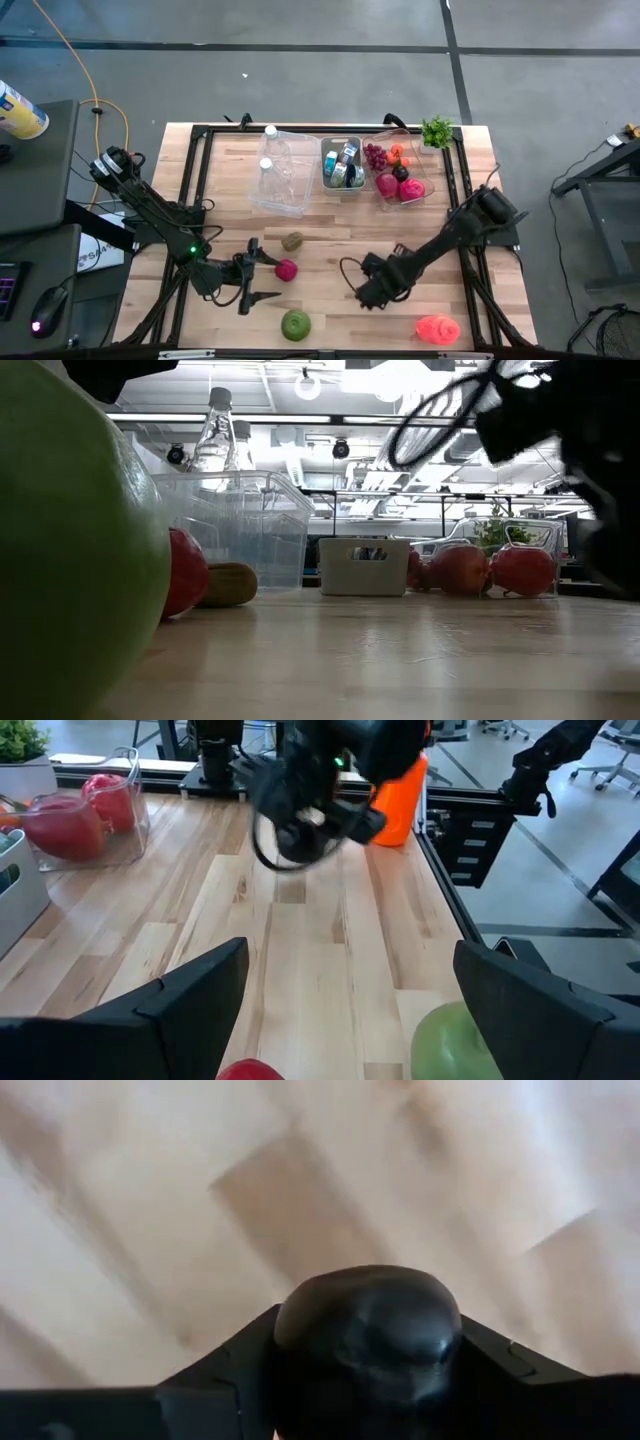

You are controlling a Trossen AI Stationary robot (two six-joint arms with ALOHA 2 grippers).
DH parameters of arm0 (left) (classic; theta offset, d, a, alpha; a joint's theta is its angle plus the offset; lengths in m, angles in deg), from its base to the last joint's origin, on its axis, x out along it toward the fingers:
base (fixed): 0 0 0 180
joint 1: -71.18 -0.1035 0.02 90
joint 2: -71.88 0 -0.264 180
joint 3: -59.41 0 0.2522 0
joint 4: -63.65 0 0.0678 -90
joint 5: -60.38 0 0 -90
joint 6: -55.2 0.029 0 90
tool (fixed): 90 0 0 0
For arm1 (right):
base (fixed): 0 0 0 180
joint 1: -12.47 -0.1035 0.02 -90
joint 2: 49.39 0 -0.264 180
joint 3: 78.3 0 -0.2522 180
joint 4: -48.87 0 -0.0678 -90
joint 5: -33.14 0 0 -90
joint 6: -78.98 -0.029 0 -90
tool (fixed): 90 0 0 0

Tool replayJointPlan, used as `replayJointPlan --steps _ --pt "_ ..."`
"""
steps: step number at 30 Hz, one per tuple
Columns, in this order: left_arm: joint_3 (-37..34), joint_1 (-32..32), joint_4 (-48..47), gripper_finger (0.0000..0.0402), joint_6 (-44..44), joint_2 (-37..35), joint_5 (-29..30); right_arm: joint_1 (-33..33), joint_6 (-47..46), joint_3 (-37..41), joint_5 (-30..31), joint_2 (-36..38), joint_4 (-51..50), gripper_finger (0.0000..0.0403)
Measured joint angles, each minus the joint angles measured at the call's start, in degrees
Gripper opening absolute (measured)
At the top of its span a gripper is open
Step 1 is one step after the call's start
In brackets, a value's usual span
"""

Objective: Pick & Place Food Item
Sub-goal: Put the plum into the right transparent bin

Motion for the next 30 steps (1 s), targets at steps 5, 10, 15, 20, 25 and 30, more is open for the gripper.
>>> replayJointPlan --steps 5,10,15,20,25,30 --pt "0.0 -1.2 0.11 0.0344 0.22 0.0 0.04 3.71 6.72 -0.63 9.06 6.03 -4.53 0.0194" --pt "0.0 -2.88 0.17 0.0344 0.82 0.0 0.27 10.56 9.89 -0.63 17.3 14.35 -8.41 0.0203" --pt "0.0 -3.06 0.23 0.0344 0.14 0.0 0.26 16.65 15.23 -0.69 26.71 21.72 -9.57 0.0196" --pt "0.0 -3.06 0.18 0.0344 0.15 0.01 0.26 24.92 17.48 -0.68 30.44 26.14 -9.91 0.0203" --pt "0.0 -3.06 0.01 0.0344 0.17 0.0 0.26 33.62 20.36 -0.68 29.81 27.14 -9.56 0.021" --pt "0.0 -3.06 -0.27 0.0344 0.19 0.02 0.26 40.58 24.0 -0.65 26.56 26.12 -8.49 0.0203"
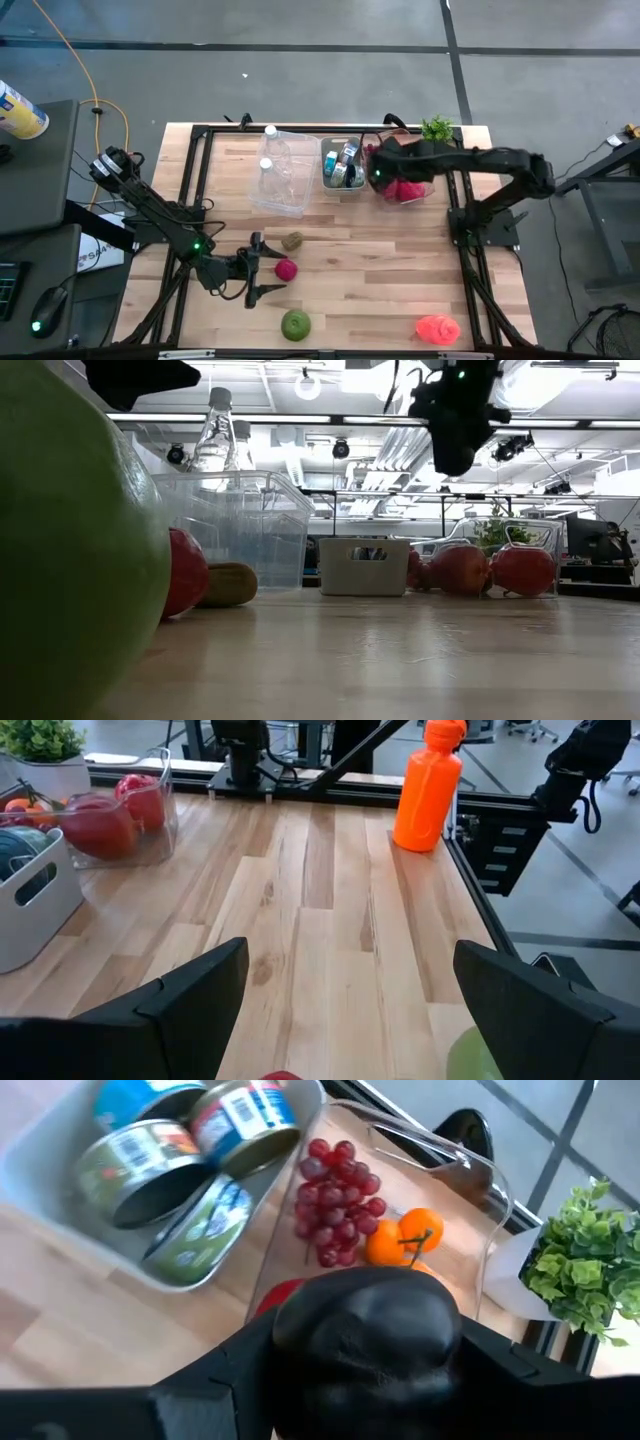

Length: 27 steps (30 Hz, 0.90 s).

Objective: Pick & Place Food Item
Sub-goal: Put the plum into the right transparent bin

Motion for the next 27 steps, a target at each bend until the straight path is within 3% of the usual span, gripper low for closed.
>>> replayJointPlan --steps 9,19,27 --pt "0.0 0.19 -0.09 0.0344 8.61 -0.02 0.0 7.22 2.61 0.02 -6.31 -0.6 6.0 0.0224" --pt "0.0 0.59 -3.51 0.0344 22.2 -0.02 0.07 7.67 2.5 0.0 -6.75 -1.01 6.66 0.0231" --pt "0.0 -0.41 -4.1 0.0344 24.05 0.0 0.17 7.51 3.36 0.0 -9.04 -1.01 6.59 0.0231"
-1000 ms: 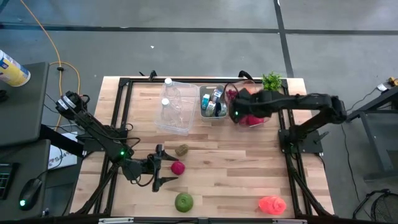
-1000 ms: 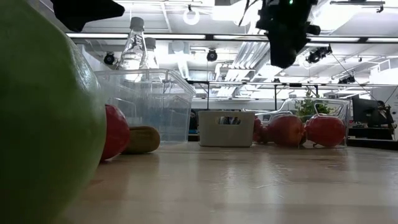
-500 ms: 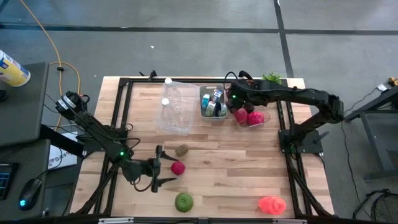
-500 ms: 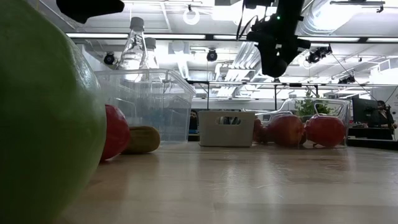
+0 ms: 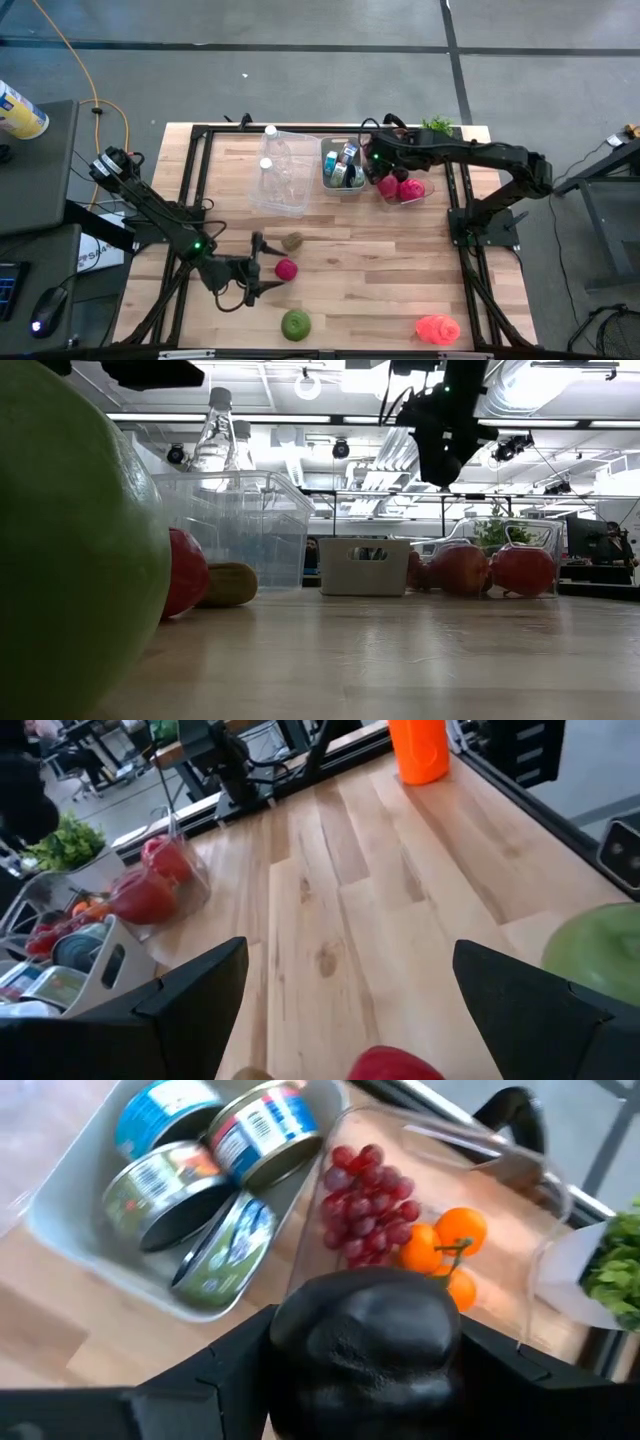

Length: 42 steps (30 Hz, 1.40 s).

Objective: Pick & Place Food Item
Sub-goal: Put the plum into the right transparent bin, then put the tomato into the right transparent bin

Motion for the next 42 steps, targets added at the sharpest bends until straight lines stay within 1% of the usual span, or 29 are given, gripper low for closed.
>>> replayJointPlan --steps 3,5,9,14,16,20,23,28,31,33,37,39,42 --pt "0.0 -0.61 0.0 0.0344 -0.04 0.0 0.0 0.0 0.77 0.95 -1.25 0.02 0.06 0.0233" --pt "0.0 -0.85 -0.02 0.0344 -0.04 0.0 0.01 0.33 1.77 2.33 -2.36 0.02 0.03 0.0242" --pt "0.0 -0.92 -0.04 0.0344 -0.12 0.0 0.01 1.52 3.62 4.84 -4.75 0.02 0.07 0.0285" --pt "0.0 -0.2 -1.14 0.0344 -2.06 0.0 0.0 2.42 3.31 7.35 -1.45 0.02 0.23 0.0351" --pt "0.0 0.03 -1.44 0.0344 -2.82 0.0 -0.01 3.13 3.2 7.34 -1.52 0.02 0.59 0.037" --pt "0.0 -0.22 -1.69 0.0344 -2.37 0.0 0.0 3.87 2.75 7.34 -1.28 1.18 3.11 0.0394" --pt "0.0 -0.51 -1.73 0.0344 -1.84 0.0 0.0 2.44 4.68 7.32 -1.3 2.88 5.0 0.0399" --pt "0.0 -0.55 -1.69 0.0344 -1.6 0.0 0.0 -2.74 4.98 7.32 -1.49 7.16 7.94 0.0394" --pt "0.0 -0.55 -1.69 0.0344 1.02 0.0 0.0 -7.4 4.82 7.3 -1.12 10.32 10.69 0.0394" --pt "0.0 -0.55 -1.69 0.0344 3.38 0.0 0.0 -11.36 6.06 7.3 -1.16 11.53 14.15 0.0395" --pt "0.0 0.76 -1.26 0.0344 5.64 0.0 -0.42 -21.73 10.81 7.26 -0.63 12.29 22.97 0.0396" --pt "0.0 1.87 -1.04 0.0344 5.26 0.0 -1.55 -27.05 11.64 7.26 1.88 11.59 27.2 0.0396" --pt "0.0 3.43 -1.04 0.0344 4.85 -0.18 -4.9 -34.33 12.57 7.26 8.25 9.45 31.65 0.0397"
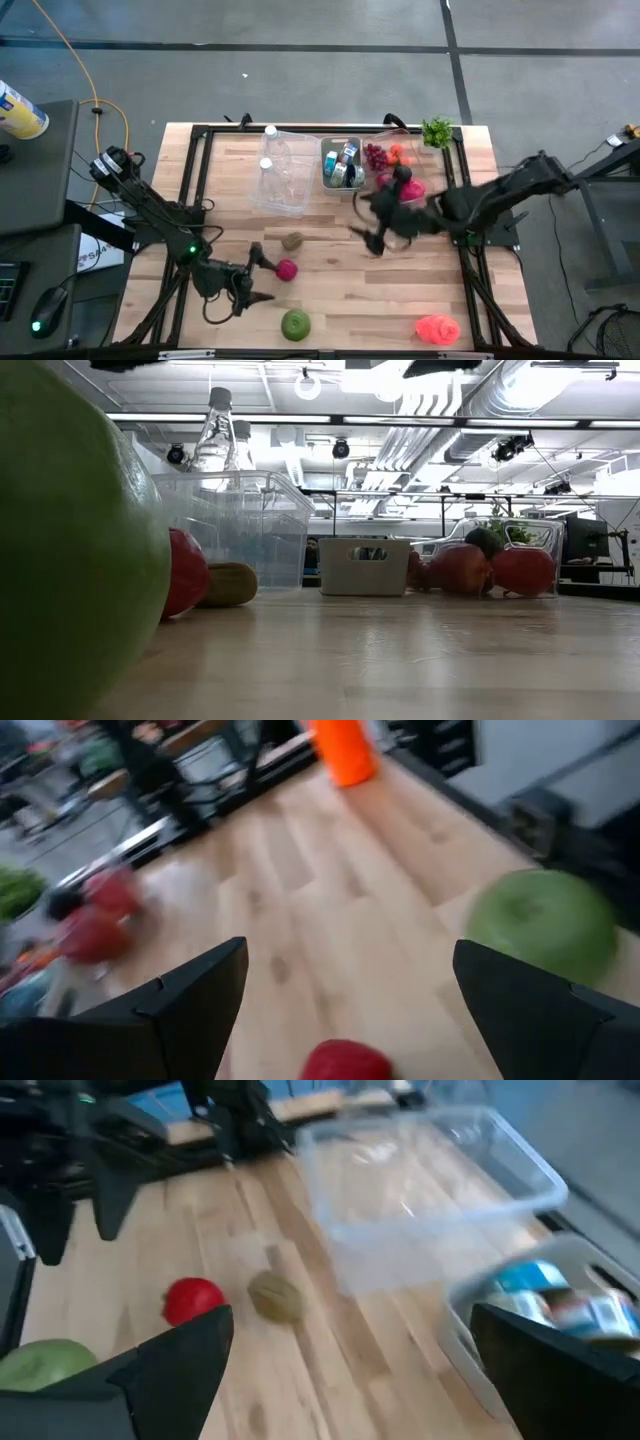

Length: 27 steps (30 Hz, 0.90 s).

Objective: Pick & Place Food Item
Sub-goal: Put the tomato into the right transparent bin

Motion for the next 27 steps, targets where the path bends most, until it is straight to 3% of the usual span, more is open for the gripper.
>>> replayJointPlan --steps 5,8,18,27 --pt "0.0 1.83 -0.38 0.0344 0.43 -1.24 -4.61 -9.35 -1.64 0.0 10.96 -5.98 5.69 0.0397" --pt "0.0 3.06 -2.06 0.0344 -1.49 -2.79 -4.63 -13.1 -2.93 0.0 13.41 -10.98 9.41 0.0397" --pt "0.0 4.73 -9.31 0.0344 -11.56 -4.15 -8.56 -16.57 -2.01 0.02 13.4 -27.01 28.6 0.0397" --pt "-4.01 3.46 -16.05 0.0344 -27.3 -3.9 -5.41 -15.89 -3.38 0.07 8.97 -32.14 36.37 0.0397"
